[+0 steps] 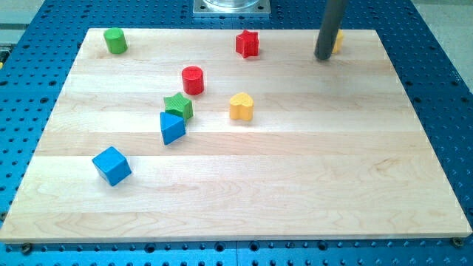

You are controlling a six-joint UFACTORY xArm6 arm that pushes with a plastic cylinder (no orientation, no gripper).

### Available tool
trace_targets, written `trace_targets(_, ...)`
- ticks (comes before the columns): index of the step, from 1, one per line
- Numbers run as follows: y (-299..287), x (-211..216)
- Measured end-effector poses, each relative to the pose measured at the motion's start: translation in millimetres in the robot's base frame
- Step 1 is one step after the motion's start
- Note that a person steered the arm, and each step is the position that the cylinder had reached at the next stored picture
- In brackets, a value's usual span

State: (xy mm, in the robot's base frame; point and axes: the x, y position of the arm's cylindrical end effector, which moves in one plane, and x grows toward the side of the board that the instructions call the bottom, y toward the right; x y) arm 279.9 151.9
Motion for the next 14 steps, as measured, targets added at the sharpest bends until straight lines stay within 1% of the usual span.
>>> trace_targets(1, -67, 42)
trace_targets(2, -62, 78)
trace_targets(3, -54, 78)
trace_targets(4, -54, 110)
trace_targets(5, -64, 206)
trace_targets(6, -147, 263)
trace_targets(7, -215, 265)
trace_targets(8, -281, 288)
trace_targets(9, -318, 255)
trace_targets(10, -328, 252)
trace_targets(11, -358, 256)
trace_targets(12, -373, 218)
trace_targets(13, -372, 173)
trace_targets(14, -370, 154)
